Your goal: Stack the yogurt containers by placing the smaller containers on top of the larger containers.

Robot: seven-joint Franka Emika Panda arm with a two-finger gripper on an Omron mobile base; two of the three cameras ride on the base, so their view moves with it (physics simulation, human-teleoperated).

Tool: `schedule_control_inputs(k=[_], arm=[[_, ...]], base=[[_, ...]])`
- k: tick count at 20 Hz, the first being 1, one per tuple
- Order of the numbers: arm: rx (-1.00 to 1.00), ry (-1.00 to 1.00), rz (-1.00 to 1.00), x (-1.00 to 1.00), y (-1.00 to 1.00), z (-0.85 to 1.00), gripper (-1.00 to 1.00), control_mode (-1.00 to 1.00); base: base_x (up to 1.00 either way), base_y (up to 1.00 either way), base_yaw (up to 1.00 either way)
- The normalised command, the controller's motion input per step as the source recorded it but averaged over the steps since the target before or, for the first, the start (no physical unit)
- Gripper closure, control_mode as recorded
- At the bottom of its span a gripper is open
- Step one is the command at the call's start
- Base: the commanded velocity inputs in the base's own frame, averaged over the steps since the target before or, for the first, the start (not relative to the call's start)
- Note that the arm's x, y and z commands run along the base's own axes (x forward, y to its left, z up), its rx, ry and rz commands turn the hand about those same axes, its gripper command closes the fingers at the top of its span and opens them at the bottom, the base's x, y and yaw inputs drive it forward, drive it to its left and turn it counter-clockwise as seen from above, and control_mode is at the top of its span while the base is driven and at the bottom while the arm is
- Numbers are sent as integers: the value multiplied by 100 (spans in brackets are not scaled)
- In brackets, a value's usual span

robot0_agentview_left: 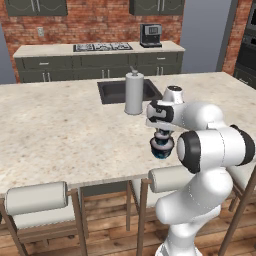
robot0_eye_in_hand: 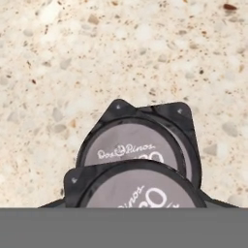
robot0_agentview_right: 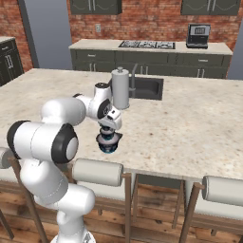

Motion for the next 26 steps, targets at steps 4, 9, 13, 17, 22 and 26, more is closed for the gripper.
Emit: schedule_control_inputs(k=[4,9,13,17,22,26], arm=[[0,0,-1,4,0,-10,100,-100],[0,0,-2,2,0,-5,100,-100],[0,0,-2,2,0,-3,100,-100],[0,1,-3,4,0,-4,100,-100],[0,2,-3,6,0,-6,100,-100],[0,2,-3,6,0,-8,100,-100]], base=[[0,0,0],[0,0,0],[0,0,0],[0,0,0],[0,0,0],[0,0,0]])
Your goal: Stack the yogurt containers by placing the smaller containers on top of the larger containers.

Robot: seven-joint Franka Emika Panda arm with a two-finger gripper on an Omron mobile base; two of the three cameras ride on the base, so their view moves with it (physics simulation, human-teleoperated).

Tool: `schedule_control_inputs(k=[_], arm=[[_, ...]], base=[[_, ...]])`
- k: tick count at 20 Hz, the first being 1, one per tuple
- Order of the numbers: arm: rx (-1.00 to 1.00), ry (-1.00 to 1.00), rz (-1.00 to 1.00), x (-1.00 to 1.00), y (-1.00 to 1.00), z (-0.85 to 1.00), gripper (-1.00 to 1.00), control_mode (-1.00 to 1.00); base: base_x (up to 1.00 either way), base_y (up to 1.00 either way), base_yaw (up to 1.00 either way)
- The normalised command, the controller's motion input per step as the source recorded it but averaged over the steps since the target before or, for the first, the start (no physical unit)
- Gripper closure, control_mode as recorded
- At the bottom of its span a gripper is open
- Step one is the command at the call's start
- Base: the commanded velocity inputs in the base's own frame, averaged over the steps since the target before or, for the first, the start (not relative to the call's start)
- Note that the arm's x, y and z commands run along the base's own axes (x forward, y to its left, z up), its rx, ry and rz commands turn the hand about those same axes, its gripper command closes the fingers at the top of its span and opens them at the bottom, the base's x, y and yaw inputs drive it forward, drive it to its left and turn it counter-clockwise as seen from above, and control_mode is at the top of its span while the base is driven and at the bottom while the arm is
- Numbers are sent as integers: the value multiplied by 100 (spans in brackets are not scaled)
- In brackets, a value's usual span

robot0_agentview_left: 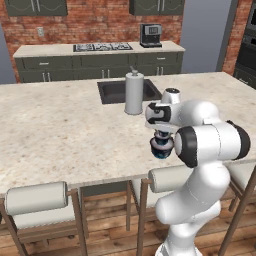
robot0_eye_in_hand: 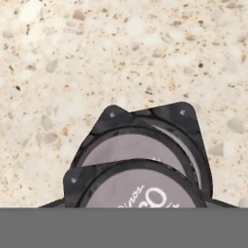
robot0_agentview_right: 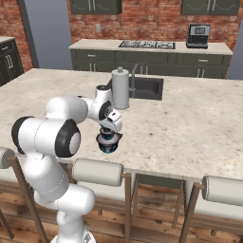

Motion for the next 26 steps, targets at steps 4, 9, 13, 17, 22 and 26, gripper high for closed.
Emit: schedule_control_inputs(k=[4,9,13,17,22,26], arm=[[0,4,-3,7,0,-9,100,-100],[0,3,-3,7,0,-9,100,-100],[0,4,-4,3,1,-5,-100,-100],[0,2,-5,1,0,-4,-100,-100],[0,0,-5,0,0,-5,-100,-100],[0,0,-5,-4,0,0,-100,-100]], base=[[0,0,0],[0,0,0],[0,0,0],[0,0,0],[0,0,0],[0,0,0]])
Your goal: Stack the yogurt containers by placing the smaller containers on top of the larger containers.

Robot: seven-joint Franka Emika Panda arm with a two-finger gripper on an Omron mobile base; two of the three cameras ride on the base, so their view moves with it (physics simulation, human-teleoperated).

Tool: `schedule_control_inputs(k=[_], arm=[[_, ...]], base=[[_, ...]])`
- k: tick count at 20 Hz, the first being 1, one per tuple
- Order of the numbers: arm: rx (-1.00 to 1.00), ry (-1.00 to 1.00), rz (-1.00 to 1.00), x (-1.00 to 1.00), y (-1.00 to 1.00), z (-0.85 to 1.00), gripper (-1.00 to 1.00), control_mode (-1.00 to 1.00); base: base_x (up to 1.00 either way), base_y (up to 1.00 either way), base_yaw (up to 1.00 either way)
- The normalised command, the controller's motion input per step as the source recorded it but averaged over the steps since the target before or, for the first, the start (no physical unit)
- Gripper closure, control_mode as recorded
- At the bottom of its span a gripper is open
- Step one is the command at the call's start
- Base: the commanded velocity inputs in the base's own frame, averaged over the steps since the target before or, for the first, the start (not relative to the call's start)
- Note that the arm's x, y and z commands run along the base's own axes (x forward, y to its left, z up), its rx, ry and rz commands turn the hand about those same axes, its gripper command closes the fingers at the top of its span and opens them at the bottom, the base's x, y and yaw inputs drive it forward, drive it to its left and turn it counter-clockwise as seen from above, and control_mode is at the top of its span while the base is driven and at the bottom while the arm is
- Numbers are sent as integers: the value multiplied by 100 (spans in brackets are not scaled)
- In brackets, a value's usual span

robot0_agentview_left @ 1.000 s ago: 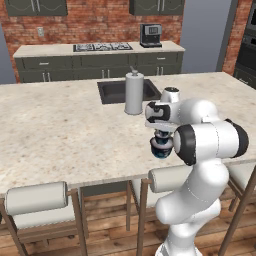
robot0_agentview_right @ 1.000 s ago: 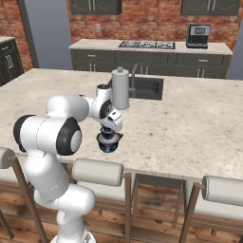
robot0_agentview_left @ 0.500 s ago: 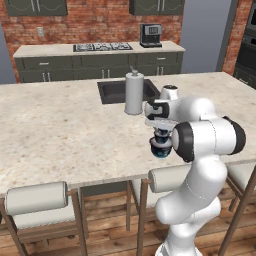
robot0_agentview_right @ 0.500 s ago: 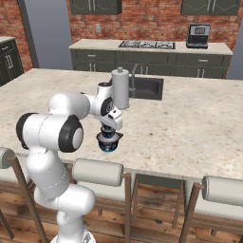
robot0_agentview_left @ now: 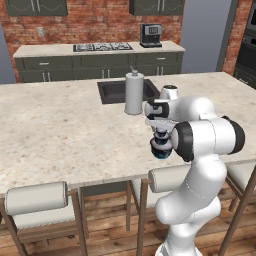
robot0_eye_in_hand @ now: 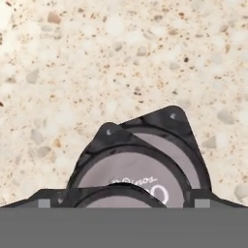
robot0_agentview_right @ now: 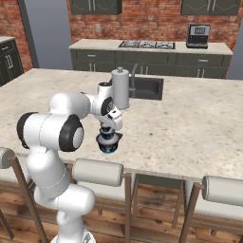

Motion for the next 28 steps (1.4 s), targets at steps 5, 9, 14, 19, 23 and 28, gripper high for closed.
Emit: schedule_control_inputs(k=[5,9,14,19,23,28], arm=[[0,0,-5,-6,0,0,-100,-100],[0,0,-1,-20,-1,14,-100,-100],[0,-3,0,-44,1,44,-100,-100],[0,-5,0,-50,3,43,-100,-100],[0,-1,0,-49,5,32,-100,-100],[0,-11,0,-93,2,37,-100,-100]], base=[[0,0,0],[0,0,0],[0,0,0],[0,0,0],[0,0,0],[0,0,0]])
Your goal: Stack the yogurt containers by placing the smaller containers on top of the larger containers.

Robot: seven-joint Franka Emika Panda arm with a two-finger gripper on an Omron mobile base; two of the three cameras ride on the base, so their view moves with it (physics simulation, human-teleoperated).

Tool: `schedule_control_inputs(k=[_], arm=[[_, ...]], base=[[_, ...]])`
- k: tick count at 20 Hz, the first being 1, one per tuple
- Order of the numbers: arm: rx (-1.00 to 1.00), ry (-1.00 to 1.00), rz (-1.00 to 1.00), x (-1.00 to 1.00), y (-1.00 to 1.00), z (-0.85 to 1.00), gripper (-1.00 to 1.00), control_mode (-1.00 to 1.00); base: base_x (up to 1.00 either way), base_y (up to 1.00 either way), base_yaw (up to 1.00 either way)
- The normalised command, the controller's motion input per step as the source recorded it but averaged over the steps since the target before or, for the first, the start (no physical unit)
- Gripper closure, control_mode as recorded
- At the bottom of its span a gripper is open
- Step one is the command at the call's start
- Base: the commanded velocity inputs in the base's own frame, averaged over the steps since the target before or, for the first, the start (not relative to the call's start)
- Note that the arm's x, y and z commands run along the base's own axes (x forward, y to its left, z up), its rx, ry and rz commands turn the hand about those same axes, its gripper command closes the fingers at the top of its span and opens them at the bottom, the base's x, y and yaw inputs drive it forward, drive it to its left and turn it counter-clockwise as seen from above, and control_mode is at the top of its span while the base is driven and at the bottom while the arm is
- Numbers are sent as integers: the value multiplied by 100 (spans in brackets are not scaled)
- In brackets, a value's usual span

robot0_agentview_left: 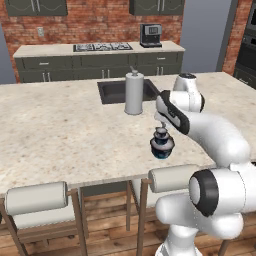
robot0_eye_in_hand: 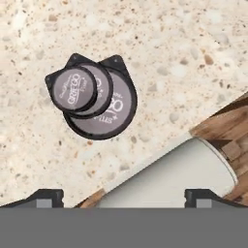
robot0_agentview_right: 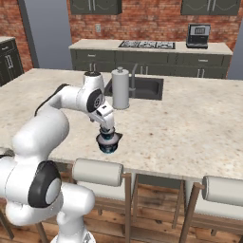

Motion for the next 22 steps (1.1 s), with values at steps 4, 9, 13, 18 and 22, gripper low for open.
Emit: schedule_control_inputs(k=[4,9,13,18,22], arm=[[0,-27,0,-100,4,36,-100,-100],[-4,-49,4,-100,10,26,-100,-100],[-8,-53,6,-100,15,28,-100,-100],[-7,-49,2,-100,12,30,-100,-100],[-4,-34,0,-100,11,39,-100,-100]], base=[[0,0,0],[0,0,0],[0,0,0],[0,0,0],[0,0,0]])
